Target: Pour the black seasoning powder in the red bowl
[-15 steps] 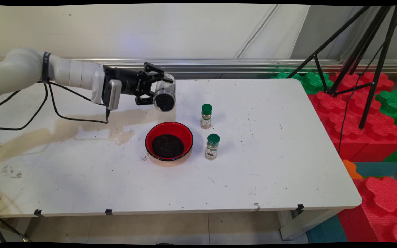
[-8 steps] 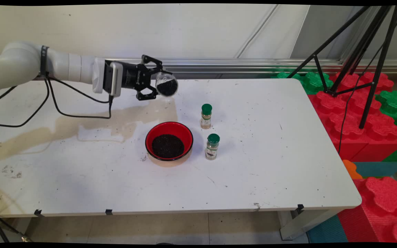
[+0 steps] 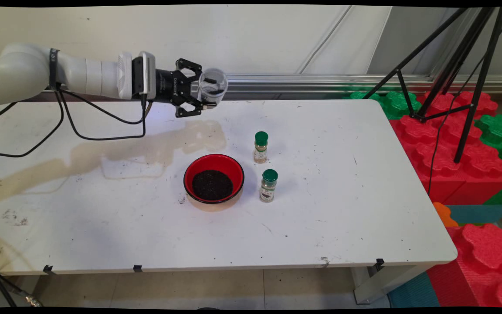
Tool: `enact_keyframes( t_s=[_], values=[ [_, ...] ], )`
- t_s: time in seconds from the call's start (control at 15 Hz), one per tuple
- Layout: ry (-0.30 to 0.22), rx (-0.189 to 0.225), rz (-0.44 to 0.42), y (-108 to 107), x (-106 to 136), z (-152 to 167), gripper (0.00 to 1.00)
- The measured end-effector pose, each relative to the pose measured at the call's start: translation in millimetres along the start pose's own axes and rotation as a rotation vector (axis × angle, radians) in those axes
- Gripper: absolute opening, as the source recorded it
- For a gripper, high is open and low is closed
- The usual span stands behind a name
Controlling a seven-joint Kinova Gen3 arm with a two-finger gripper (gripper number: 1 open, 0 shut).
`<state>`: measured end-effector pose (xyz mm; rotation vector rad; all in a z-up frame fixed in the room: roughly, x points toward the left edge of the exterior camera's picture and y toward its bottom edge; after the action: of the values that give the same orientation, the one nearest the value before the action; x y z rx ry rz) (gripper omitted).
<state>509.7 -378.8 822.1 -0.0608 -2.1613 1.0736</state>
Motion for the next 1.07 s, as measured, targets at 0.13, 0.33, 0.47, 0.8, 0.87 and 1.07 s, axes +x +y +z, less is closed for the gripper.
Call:
enact_keyframes(
  t_s=[0.13,0.33,0.47,0.8,0.87,1.07],
  values=[
    [-0.001,0.001,-0.084,-2.1,-0.2,0.8,0.00],
    [0.007,0.001,-0.232,-6.6,-2.0,3.0,0.00],
    [0.015,0.000,-0.301,-8.7,-3.4,4.6,0.00],
    [0.042,0.006,-0.465,-15.4,-7.0,10.9,0.00],
    [0.046,0.007,-0.491,-16.2,-7.8,12.3,0.00],
    [0.064,0.013,-0.592,-17.6,-12.9,19.1,0.00]
  ],
)
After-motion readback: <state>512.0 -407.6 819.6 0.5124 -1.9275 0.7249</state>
